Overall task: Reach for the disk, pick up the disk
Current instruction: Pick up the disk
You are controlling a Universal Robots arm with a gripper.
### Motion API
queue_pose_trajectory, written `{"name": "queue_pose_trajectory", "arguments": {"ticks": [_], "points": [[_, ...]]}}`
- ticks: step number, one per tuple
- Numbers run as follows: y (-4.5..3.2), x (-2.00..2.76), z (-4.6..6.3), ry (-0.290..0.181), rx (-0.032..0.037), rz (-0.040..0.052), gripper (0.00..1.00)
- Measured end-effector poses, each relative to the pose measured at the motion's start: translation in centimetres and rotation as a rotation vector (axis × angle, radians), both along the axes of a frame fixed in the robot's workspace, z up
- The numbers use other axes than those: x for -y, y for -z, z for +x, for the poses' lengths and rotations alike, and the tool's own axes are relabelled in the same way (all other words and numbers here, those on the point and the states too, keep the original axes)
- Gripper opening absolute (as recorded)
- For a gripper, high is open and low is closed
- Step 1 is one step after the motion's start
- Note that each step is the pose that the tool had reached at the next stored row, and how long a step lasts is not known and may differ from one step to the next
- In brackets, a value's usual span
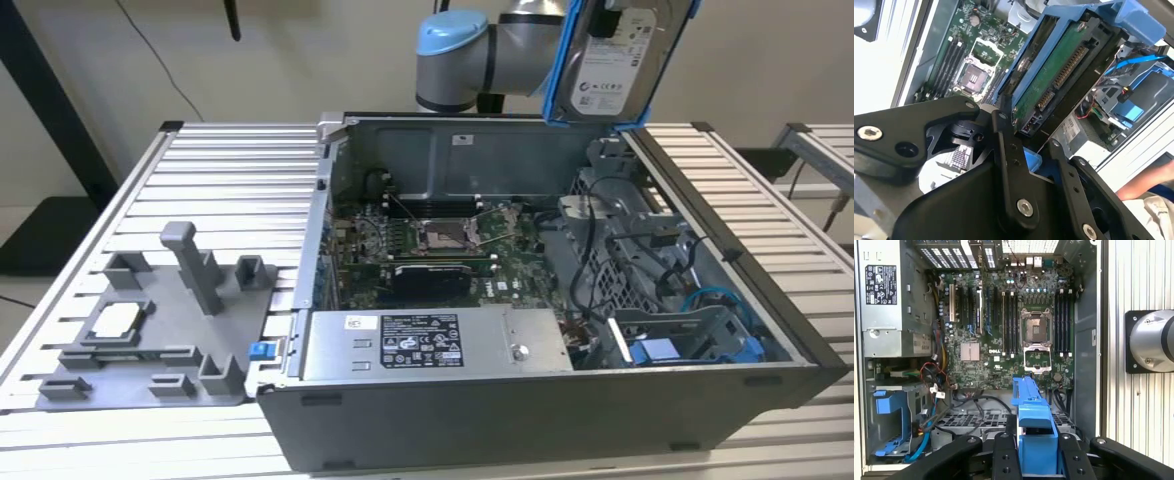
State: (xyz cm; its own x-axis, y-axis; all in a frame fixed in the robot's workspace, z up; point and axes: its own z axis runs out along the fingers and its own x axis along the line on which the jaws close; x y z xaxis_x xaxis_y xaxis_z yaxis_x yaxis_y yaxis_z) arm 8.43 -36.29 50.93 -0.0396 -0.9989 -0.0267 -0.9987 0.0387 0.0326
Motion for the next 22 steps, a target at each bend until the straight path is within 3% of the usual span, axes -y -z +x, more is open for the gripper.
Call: {"name": "queue_pose_trajectory", "arguments": {"ticks": [4,8,22], "points": [[0.0,0.22,0.0,0.0,0.0,0.0,0.0],[0.01,0.74,0.0,0.0,0.0,0.0,0.0],[0.22,4.74,0.0,0.0,0.0,0.0,0.0]]}}
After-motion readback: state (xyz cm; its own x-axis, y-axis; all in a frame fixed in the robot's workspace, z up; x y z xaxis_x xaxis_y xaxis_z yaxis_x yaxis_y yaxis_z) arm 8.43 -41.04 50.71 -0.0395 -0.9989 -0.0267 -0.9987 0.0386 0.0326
